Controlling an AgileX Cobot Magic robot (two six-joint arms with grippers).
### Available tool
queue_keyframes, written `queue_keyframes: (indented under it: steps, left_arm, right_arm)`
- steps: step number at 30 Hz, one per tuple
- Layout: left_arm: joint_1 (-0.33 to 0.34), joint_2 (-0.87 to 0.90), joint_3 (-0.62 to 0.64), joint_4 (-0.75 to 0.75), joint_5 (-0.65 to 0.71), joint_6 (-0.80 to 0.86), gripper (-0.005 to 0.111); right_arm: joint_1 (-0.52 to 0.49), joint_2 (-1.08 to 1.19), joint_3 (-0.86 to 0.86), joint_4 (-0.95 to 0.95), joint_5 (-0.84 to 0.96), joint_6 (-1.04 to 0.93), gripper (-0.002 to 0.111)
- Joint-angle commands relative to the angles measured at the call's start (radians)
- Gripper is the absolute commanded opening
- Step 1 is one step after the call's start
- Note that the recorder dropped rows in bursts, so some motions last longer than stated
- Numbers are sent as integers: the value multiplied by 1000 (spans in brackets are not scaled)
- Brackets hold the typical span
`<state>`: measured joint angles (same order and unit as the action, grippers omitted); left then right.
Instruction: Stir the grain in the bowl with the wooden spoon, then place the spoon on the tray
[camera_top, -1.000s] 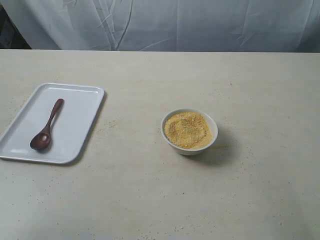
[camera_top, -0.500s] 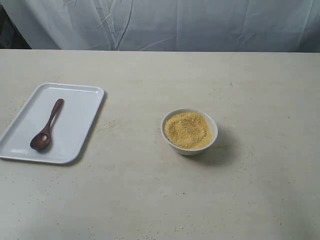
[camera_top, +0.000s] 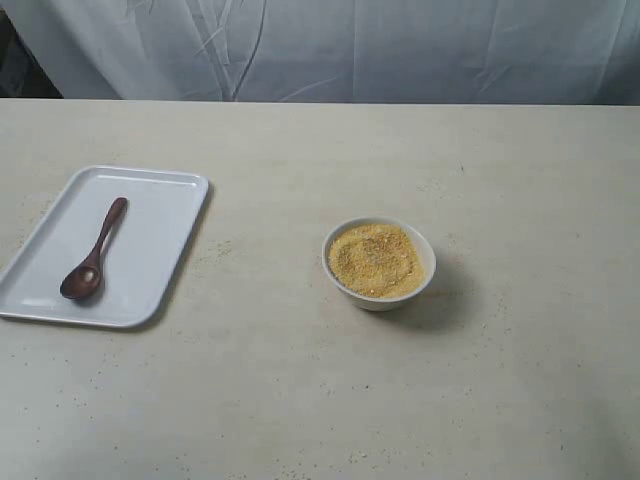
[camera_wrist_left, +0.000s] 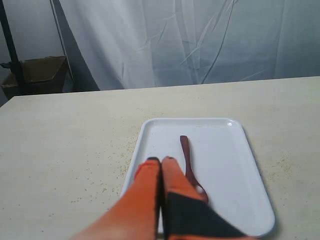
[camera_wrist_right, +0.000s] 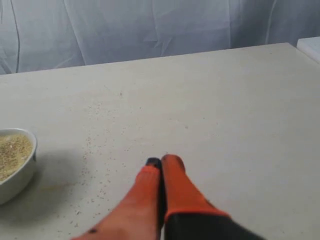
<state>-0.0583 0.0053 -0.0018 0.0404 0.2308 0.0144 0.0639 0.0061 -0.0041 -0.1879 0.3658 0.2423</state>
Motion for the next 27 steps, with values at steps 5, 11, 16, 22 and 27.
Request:
queue_keyframes:
  steps: [5,11,16,22,27]
  left_arm:
    - [-4,-5,2,2,-6,-4,0]
    - [-4,-5,2,2,-6,-4,0]
    - [-4,-5,2,2,-6,-4,0]
    - [-4,-5,2,2,-6,-4,0]
    - [-4,-5,2,2,-6,-4,0]
  right_arm:
    - [-4,-6,4,-10,-18,-4,-1]
    - [-4,-6,4,-6,-18,-4,-1]
    - [-4,-6,4,-6,-10,-7,-1]
    - [-4,-6,4,-6,-13,-145,-1]
    - [-4,-6,4,-6,-13,-182,-1]
